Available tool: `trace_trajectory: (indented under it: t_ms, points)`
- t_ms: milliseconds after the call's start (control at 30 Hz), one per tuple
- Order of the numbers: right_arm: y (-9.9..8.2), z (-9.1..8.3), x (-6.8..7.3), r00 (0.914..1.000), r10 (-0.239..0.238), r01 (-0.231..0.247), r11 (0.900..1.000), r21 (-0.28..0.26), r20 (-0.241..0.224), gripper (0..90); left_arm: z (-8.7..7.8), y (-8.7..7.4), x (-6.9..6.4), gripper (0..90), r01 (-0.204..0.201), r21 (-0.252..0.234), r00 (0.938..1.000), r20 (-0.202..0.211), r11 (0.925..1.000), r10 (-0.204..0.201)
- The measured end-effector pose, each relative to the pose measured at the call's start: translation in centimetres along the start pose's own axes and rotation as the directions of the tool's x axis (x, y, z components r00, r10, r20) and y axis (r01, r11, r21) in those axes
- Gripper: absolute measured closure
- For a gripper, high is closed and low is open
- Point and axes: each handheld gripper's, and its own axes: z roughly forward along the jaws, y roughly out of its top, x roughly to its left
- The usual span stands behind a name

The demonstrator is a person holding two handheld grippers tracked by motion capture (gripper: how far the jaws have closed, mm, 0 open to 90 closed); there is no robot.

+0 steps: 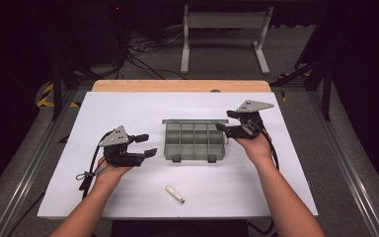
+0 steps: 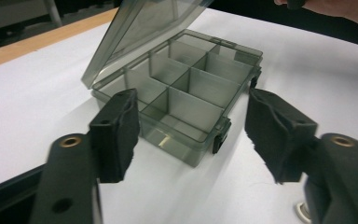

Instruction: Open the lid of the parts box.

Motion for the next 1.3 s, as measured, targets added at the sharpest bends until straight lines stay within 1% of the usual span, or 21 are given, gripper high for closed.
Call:
trace_trajectory:
  t_ms: [67, 100, 133, 167, 233, 267, 367, 533, 567, 600, 633, 667, 767, 900, 1000, 1033, 1100, 1133, 1167, 1233, 1300]
  points:
    - [0.4, 0.2, -0.3, 1.0, 0.002, -0.002, 1.0, -0.002, 0.005, 33.3, -0.2, 0.0, 0.1, 26.2, -0.001, -0.007, 1.0, -0.005, 1.0, 0.001]
    - [0.6, 0.3, -0.5, 1.0, 0.002, -0.002, 1.0, -0.003, 0.006, 33.5, -0.6, 0.0, 0.2, 23.4, 0.009, -0.006, 1.0, 0.002, 0.9999, -0.009]
    - [0.7, 0.3, -0.7, 1.0, 0.003, -0.003, 1.0, -0.006, 0.005, 34.0, -0.6, 0.0, 0.2, 21.7, 0.009, -0.006, 1.0, 0.002, 0.9999, -0.009]
    - [0.7, 0.3, -0.7, 1.0, 0.003, -0.003, 1.0, -0.006, 0.005, 34.0, -0.8, 0.0, 0.2, 21.7, 0.002, -0.009, 1.0, -0.003, 1.0, -0.002]
    - [1.0, 0.5, -1.0, 1.0, 0.006, -0.006, 1.0, -0.004, 0.005, 34.4, -1.1, -0.2, 0.2, 17.9, -0.002, -0.014, 0.9999, -0.016, 0.9999, 0.002]
    - [1.1, 0.6, -1.1, 0.9999, 0.009, -0.009, 1.0, -0.005, 0.007, 35.0, -1.3, -0.3, 0.2, 16.6, 0.0, -0.016, 0.9999, -0.013, 0.9999, -0.001]
    - [1.5, 1.0, -1.4, 1.0, 0.005, -0.005, 0.9999, -0.011, 0.003, 39.4, -1.8, -0.6, 0.1, 12.8, 0.002, -0.009, 0.9998, -0.021, 1.0, -0.002]
    - [1.8, 1.5, -2.0, 0.9999, 0.015, -0.015, 0.9998, -0.016, -0.004, 43.0, -2.6, -1.1, 0.1, 11.4, -0.004, -0.011, 0.9994, -0.034, 0.9999, 0.004]
    - [1.8, 1.6, -2.1, 0.9998, 0.017, -0.017, 0.9997, -0.017, -0.006, 43.8, -2.6, -1.2, 0.1, 11.3, 0.001, -0.014, 0.9995, -0.032, 0.9999, -0.001]
    - [1.9, 1.7, -2.1, 0.9998, 0.022, -0.022, 0.9996, -0.018, -0.005, 44.3, -2.7, -1.3, 0.1, 11.2, -0.006, -0.016, 0.9993, -0.036, 0.9999, 0.005]
    - [1.9, 1.8, -2.3, 0.9997, 0.022, -0.022, 0.9996, -0.02, -0.007, 44.8, -2.8, -1.4, 0.1, 11.0, -0.006, -0.004, 0.9992, -0.039, 1.0, 0.006]
    - [2.0, 1.9, -2.4, 0.9997, 0.023, -0.023, 0.9996, -0.017, -0.006, 45.5, -2.9, -1.5, 0.1, 10.6, -0.017, -0.004, 0.9984, -0.054, 0.9998, 0.017]
    - [2.0, 2.3, -2.9, 0.9995, 0.031, -0.032, 0.9994, -0.014, -0.004, 46.9, -3.1, -1.7, 0.2, 10.4, -0.012, -0.012, 0.9983, -0.058, 0.9999, 0.011]
    - [2.0, 2.6, -3.3, 0.999, 0.045, -0.045, 0.9989, -0.015, 0.0, 49.3, -3.5, -1.9, 0.4, 10.0, -0.003, -0.025, 0.9971, -0.076, 0.9997, 0.001]
    - [2.0, 2.9, -3.7, 0.9987, 0.051, -0.051, 0.9986, -0.014, 0.0, 51.6, -3.8, -2.1, 0.7, 10.0, 0.011, -0.031, 0.9965, -0.082, 0.9995, -0.013]
    - [2.0, 3.0, -3.8, 0.9988, 0.05, -0.05, 0.9986, -0.014, 0.001, 52.8, -3.9, -2.1, 0.7, 10.0, 0.006, -0.028, 0.996, -0.089, 0.9996, -0.008]
    - [2.1, 3.3, -3.9, 0.9987, 0.051, -0.051, 0.9987, -0.01, 0.003, 53.8, -4.0, -2.1, 0.7, 10.0, 0.013, -0.037, 0.9958, -0.09, 0.9992, -0.016]
    - [2.1, 3.4, -4.0, 0.9985, 0.054, -0.054, 0.9985, -0.008, 0.004, 54.8, -4.2, -2.1, 0.8, 10.0, 0.007, -0.037, 0.9953, -0.096, 0.9993, -0.01]
    - [2.1, 3.6, -4.1, 0.9985, 0.055, -0.055, 0.9985, -0.002, 0.003, 55.9, -4.2, -2.2, 0.8, 10.0, 0.013, -0.041, 0.9954, -0.094, 0.9991, -0.016]
    - [2.0, 4.0, -4.2, 0.9985, 0.054, -0.054, 0.9985, 0.005, 0.009, 56.6, -4.3, -2.2, 0.8, 10.0, 0.011, -0.047, 0.995, -0.099, 0.9988, -0.016]
    - [2.0, 4.1, -4.3, 0.9986, 0.052, -0.052, 0.9986, 0.005, 0.008, 57.4, -4.4, -2.2, 0.8, 10.0, 0.012, -0.044, 0.995, -0.098, 0.999, -0.016]
